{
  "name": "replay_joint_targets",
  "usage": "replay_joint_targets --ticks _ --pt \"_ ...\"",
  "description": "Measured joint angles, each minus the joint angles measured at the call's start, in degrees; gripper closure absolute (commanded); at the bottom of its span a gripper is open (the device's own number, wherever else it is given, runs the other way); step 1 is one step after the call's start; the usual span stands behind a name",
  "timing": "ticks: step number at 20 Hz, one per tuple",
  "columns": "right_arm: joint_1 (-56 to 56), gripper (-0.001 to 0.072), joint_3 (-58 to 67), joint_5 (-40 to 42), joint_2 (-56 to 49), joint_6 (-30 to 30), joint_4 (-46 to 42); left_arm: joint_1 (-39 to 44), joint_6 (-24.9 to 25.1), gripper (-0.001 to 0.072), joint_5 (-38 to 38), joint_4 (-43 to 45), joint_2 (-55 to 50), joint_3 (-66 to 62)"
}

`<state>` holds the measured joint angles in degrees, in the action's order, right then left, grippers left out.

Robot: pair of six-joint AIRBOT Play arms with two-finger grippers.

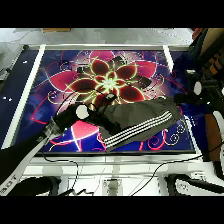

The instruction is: Fold the clothes and pants, and hang the long-sleeved shirts on hangers.

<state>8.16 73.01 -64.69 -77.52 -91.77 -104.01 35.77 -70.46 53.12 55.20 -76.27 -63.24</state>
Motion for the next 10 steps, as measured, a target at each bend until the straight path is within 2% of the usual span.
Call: replay_joint_targets --ticks 1,2,3,4,6,7,8,10 --pt "2.2 0.0168 1.6 -0.6 -1.1 0.5 0.7 -0.8 0.0 0.0000 -0.1 0.0 0.2 -0.6" --pt "4.7 0.0224 3.3 -1.8 -2.5 1.9 2.2 -1.5 0.0 0.0001 -0.2 0.0 0.5 -1.1" --pt "7.5 0.0320 5.2 -3.8 -4.3 4.7 5.6 -2.1 -0.1 0.0001 -0.2 0.0 0.8 -1.5" --pt "10.2 0.0355 6.8 -6.2 -6.1 7.9 10.6 -2.6 -0.1 0.0000 -0.4 0.0 1.1 -1.8" --pt "15.5 0.0350 9.1 -11.6 -9.9 15.9 23.3 -3.3 -0.1 0.0001 -0.5 0.0 1.4 -2.1" --pt "17.6 0.0302 9.9 -12.9 -11.5 19.6 29.3 -3.4 -0.1 0.0002 -0.6 0.0 1.5 -2.2" --pt "19.0 0.0163 10.3 -13.3 -12.9 22.4 33.2 -3.6 -0.1 0.0002 -0.7 0.0 1.5 -2.3" --pt "20.5 0.0134 11.0 -11.2 -15.2 26.5 38.0 -3.8 -0.1 0.0002 -1.5 0.0 1.6 -2.4"
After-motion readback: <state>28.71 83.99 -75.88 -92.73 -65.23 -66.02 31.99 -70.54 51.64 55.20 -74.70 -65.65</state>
